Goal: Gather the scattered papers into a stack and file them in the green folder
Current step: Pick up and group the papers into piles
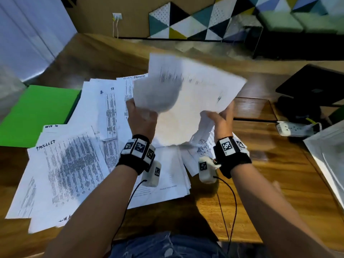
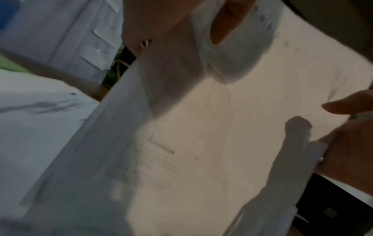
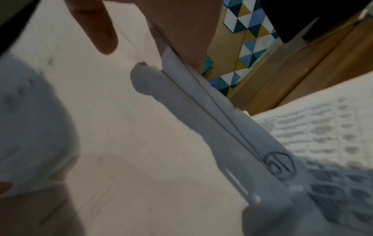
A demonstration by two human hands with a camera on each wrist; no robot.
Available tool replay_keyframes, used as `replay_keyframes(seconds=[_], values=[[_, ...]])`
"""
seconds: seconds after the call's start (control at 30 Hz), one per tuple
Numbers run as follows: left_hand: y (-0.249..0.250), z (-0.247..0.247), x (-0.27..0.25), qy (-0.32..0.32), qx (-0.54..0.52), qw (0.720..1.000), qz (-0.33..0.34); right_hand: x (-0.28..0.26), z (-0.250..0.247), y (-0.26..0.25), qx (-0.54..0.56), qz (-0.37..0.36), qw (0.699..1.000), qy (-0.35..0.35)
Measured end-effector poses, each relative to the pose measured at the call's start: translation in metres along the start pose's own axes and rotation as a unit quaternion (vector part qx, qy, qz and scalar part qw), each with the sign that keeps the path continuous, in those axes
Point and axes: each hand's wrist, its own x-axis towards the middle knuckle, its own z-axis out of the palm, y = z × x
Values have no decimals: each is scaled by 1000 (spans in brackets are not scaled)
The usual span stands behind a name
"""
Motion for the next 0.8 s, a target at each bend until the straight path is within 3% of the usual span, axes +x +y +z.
replay_keyframes(seconds=[0.13, 0.27, 0.43, 0.5, 0.6, 0.73, 0.8], values=[[-19, 1, 0, -15, -41, 998, -48, -6, -1, 16, -9, 18, 1000, 18], [-26, 5, 1, -41, -4, 996, -74, -5, 4, 26, -124, 47, 991, 19], [-15, -8, 18, -52, 84, 993, -69, 0, 23, 15, -292, -101, 950, 36], [-9, -19, 27, -40, 125, 988, -77, 5, 36, 12, -319, -110, 941, 30], [-19, -38, 31, -54, 216, 963, -155, 3, 53, 25, -363, 0, 932, -22], [-53, -58, 17, -140, 355, 878, -288, -26, 50, 62, -414, 131, 893, -117], [-70, -64, 9, -157, 382, 850, -327, -37, 46, 79, -433, 169, 871, -161]])
